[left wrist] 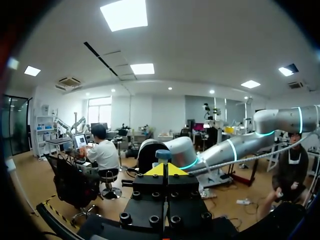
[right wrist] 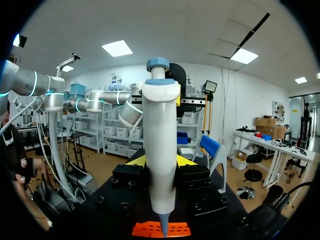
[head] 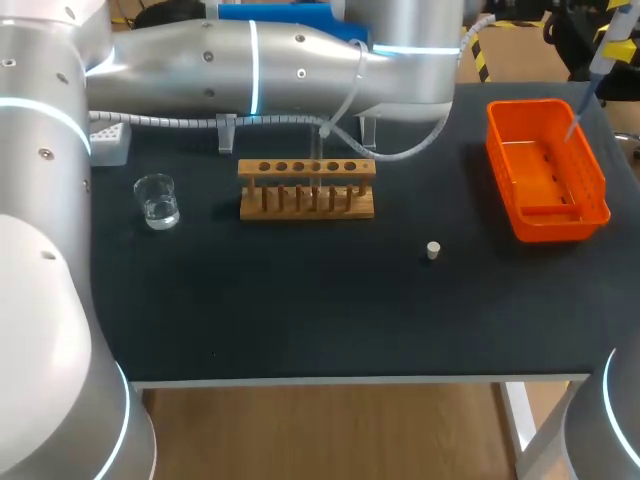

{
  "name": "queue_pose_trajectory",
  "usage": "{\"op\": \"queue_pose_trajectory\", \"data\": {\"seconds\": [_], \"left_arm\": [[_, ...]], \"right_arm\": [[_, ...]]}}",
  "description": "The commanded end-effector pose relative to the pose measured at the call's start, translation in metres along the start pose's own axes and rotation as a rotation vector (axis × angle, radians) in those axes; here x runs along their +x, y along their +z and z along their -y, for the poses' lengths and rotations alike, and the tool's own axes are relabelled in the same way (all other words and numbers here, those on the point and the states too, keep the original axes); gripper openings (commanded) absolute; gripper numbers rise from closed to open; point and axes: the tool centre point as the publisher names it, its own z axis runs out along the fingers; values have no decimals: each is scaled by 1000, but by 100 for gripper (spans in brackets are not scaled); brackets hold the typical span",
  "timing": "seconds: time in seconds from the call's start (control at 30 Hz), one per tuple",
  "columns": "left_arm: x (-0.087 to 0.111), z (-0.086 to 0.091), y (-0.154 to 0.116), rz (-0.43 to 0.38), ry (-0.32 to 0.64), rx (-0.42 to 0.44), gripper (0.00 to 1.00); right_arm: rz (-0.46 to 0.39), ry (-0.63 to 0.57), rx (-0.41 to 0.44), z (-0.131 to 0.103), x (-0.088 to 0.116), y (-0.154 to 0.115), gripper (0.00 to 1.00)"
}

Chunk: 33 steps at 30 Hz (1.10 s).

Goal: Invert the test tube, pick up the pipette, mount the tip to pipette, aspirate from beaker and dispense into the tube, eject the tip, return the pipette, and cap with the stopper.

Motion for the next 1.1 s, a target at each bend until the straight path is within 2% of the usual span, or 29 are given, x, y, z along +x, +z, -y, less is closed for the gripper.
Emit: {"op": "queue_pose_trajectory", "data": {"seconds": [0.03, 0.77, 1.1], "left_arm": [[-3, -8, 4, -9, -4, -6, 0], [-3, -18, 2, -1, -26, -5, 0], [-3, -5, -1, 10, 6, 14, 0]], "right_arm": [[-4, 0, 3, -7, -2, 0, 0], [-4, 0, 3, -7, -2, 0, 0], [-4, 0, 3, -7, -2, 0, 0]]}}
